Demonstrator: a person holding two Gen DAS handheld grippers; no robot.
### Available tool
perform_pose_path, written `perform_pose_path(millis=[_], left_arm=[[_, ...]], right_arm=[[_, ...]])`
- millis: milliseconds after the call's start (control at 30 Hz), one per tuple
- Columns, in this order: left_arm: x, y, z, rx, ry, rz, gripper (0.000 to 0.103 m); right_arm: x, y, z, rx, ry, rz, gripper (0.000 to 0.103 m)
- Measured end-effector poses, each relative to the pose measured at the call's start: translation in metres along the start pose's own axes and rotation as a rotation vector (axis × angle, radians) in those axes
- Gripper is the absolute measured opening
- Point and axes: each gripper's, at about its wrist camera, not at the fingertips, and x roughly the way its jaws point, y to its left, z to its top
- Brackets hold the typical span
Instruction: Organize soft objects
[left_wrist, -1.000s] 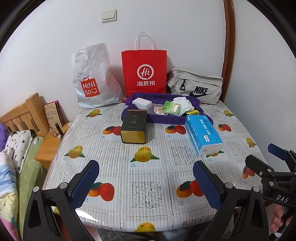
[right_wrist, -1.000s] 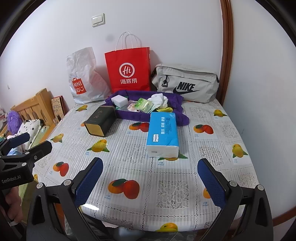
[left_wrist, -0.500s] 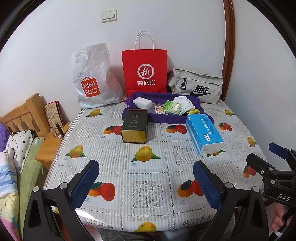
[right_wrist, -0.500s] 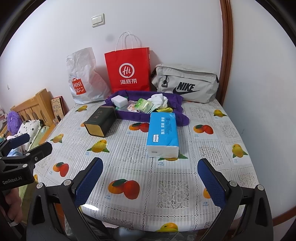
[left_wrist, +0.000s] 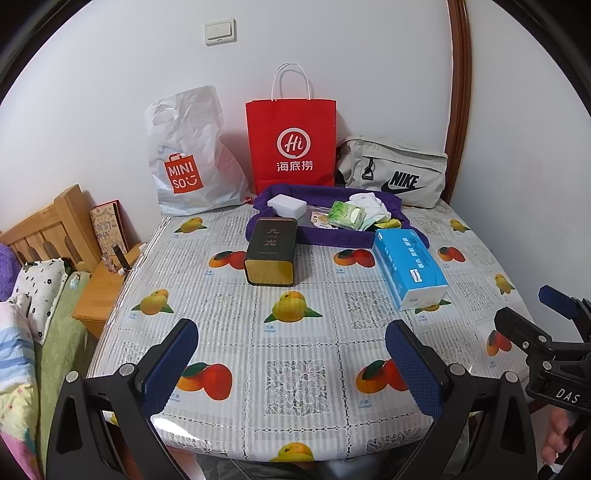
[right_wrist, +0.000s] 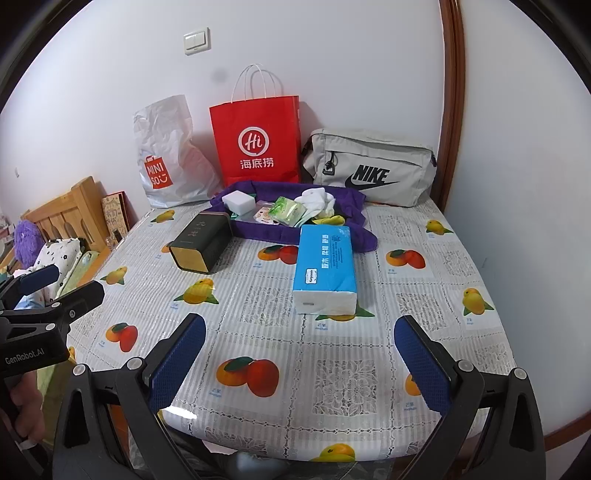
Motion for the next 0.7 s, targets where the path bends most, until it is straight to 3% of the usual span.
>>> perform_pose_path(millis=[700], left_arm=[[0.0013,0.0016,-0.0002,-0.002,0.000,0.000,0.102]], right_arm=[[-0.0006,0.0001,0.0001,0.000,0.001,-0.002,0.101]])
